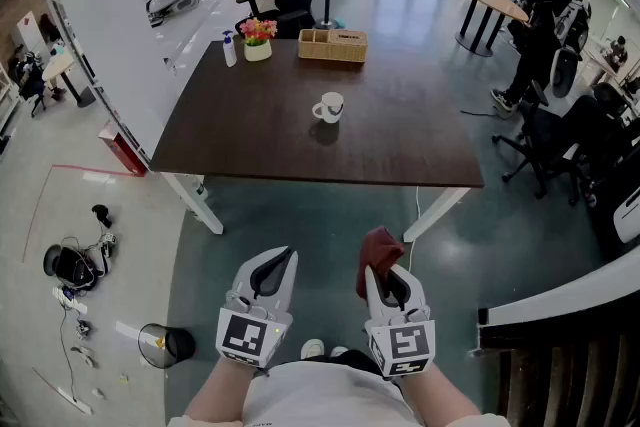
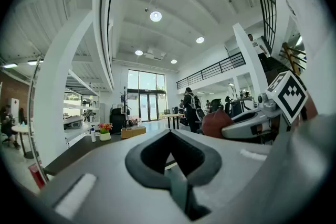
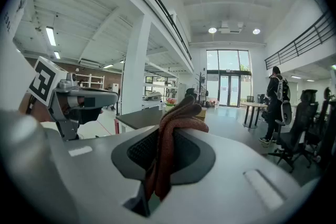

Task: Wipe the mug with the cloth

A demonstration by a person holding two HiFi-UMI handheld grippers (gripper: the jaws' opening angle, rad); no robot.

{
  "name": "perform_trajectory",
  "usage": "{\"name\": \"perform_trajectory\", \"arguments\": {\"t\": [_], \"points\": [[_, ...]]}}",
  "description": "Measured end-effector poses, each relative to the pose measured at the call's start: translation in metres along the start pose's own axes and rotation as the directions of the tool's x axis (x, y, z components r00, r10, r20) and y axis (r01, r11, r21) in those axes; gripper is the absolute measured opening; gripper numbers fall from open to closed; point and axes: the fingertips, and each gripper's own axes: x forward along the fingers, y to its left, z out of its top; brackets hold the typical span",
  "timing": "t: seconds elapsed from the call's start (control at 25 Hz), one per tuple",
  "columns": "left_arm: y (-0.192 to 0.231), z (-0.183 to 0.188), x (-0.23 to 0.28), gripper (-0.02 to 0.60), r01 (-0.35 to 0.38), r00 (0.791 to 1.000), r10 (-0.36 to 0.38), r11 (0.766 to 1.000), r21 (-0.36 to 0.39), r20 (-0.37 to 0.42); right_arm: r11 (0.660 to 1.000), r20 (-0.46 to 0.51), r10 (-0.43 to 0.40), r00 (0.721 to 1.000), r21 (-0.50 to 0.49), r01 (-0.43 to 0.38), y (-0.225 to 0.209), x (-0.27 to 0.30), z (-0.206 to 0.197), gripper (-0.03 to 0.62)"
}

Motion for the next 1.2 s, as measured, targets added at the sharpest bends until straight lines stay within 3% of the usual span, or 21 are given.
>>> {"name": "perform_trajectory", "arguments": {"t": [0.88, 1.2], "points": [[0.022, -0.011, -0.002, 0.0, 0.002, 1.0, -0.002, 1.0, 0.007, -0.017, 0.997, -0.029, -0.066, 0.997, 0.048, 0.067, -0.005, 0.013, -0.008, 0.08], [0.054, -0.033, 0.009, 0.0, -0.05, 0.996, 0.048, 0.999, -0.016, -0.07, 0.998, -0.031, -0.045, 0.998, 0.035, 0.046, -0.015, 0.049, -0.007, 0.08]]}}
